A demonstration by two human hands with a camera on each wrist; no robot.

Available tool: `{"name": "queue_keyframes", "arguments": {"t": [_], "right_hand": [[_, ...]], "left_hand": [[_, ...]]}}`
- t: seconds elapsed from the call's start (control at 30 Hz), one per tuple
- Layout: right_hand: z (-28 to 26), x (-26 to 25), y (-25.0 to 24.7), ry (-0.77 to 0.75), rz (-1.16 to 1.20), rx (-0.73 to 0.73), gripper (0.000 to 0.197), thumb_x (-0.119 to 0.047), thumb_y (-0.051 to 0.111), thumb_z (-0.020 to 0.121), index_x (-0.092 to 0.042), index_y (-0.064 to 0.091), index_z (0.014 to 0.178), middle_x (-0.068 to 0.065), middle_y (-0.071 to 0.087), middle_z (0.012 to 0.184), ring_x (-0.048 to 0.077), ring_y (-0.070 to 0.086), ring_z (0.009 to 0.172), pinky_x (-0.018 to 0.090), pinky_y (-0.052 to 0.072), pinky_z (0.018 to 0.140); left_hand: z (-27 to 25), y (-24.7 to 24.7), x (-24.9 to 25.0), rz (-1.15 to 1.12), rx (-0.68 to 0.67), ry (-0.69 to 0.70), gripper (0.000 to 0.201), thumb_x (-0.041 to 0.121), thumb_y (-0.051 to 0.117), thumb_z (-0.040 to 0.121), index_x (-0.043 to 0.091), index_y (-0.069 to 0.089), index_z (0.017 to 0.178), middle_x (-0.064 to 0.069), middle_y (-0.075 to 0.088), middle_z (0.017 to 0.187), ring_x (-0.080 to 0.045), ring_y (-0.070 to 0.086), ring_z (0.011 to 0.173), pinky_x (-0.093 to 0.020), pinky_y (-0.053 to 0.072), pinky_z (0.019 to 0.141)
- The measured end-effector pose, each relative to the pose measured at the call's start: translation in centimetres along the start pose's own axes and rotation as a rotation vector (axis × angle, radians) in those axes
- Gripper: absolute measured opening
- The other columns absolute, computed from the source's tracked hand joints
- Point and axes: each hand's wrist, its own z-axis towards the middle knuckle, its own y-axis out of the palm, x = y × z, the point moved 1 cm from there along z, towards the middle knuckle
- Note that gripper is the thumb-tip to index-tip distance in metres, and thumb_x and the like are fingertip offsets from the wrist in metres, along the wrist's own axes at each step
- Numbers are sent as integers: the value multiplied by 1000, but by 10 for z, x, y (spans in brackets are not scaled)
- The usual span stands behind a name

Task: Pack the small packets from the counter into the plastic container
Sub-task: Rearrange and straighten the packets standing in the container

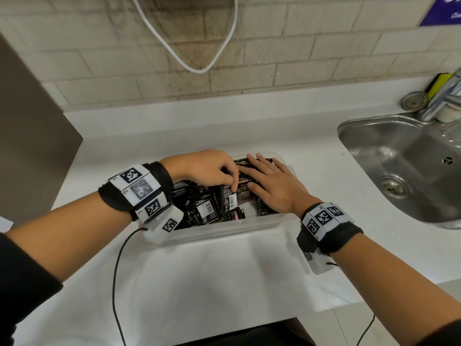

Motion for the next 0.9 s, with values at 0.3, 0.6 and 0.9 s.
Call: {"name": "queue_keyframes", "arguments": {"t": [0.3, 0.6, 0.9], "right_hand": [[0, 0, -1, 1, -6, 3, 50, -46, 23, 105, -46, 12, 154, -8, 2, 166, 13, -5, 152, 44, 1, 123], [-1, 0, 0, 4, -3, -3, 49, -43, 21, 106, -44, 11, 154, -7, 2, 166, 12, -5, 152, 43, 1, 123], [-4, 1, -4, -12, 128, 21, 69, -43, 16, 88, -33, 16, 157, -8, 6, 166, 8, -3, 152, 40, -1, 124]], "left_hand": [[-1, 3, 7, 121, -198, -65, 49, 34, 80, 67, 35, 68, 115, 0, 53, 123, -5, 59, 88, -34, 51, 90], [17, 23, 11, 254, 13, 8, 23, 17, 71, 86, 14, 72, 109, -10, 64, 100, -25, 61, 96, -42, 50, 86], [27, 49, -2, 151, 340, -53, 30, 23, 74, 87, 25, 46, 97, 7, 51, 77, -12, 52, 65, -25, 34, 51]]}}
